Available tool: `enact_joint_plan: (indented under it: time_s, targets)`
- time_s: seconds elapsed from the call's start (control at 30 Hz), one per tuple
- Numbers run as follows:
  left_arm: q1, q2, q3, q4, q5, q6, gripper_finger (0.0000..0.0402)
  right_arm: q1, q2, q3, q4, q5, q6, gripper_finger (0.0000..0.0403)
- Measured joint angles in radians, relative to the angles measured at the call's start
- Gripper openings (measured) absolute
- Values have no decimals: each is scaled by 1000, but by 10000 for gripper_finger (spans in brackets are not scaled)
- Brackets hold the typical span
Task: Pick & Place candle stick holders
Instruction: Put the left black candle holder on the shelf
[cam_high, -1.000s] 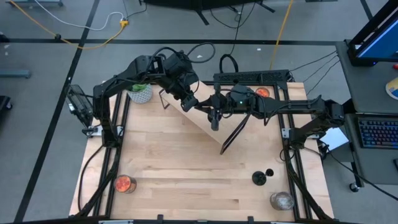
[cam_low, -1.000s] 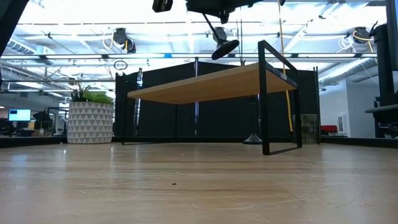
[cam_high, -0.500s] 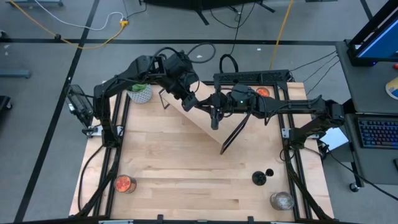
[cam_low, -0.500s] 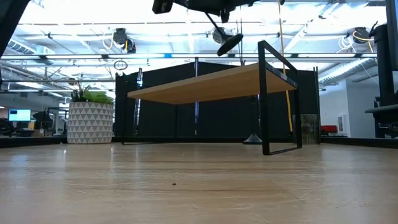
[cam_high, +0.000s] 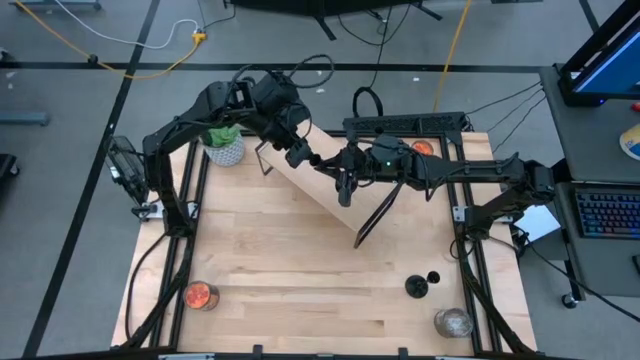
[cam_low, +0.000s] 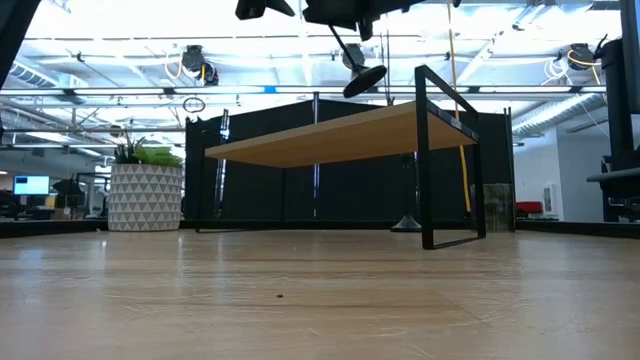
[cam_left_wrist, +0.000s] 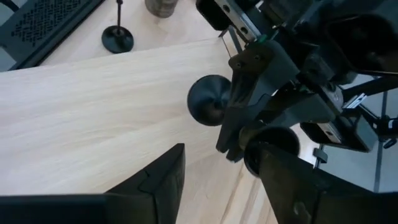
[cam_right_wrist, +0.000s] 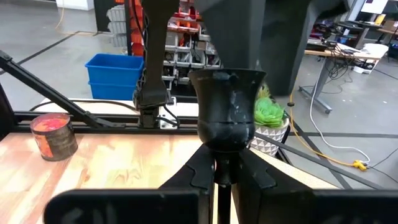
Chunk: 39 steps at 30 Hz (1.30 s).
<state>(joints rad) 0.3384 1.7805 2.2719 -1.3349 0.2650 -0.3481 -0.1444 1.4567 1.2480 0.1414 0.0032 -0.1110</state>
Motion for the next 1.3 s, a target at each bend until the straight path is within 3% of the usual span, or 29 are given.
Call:
enact_joint_plan:
  time_s: [0.27,0.5,0.7,0.83,1.0,1.3]
  targets:
    - [15,-75,0,-7,-33,4,209,-5,-7,-2,-7,95,-6,21]
    - [8,-117,2,-136,-283,53,209,-32,-30,-3,-17,101,13,21]
    - [6,-115,1,-174,-304,103,209,-69,-89,-10,-76,103,21,21]
    - [1,-116,-23,-153,-316,124,209,-87,-168,-110,-11,119,62,21]
    - [-6,-169,-163,-28,-289,148,209,-90,-297,-318,187,135,109,21]
    - [-3,-382,-623,372,-181,136,209,-90,-427,-598,487,130,166,21]
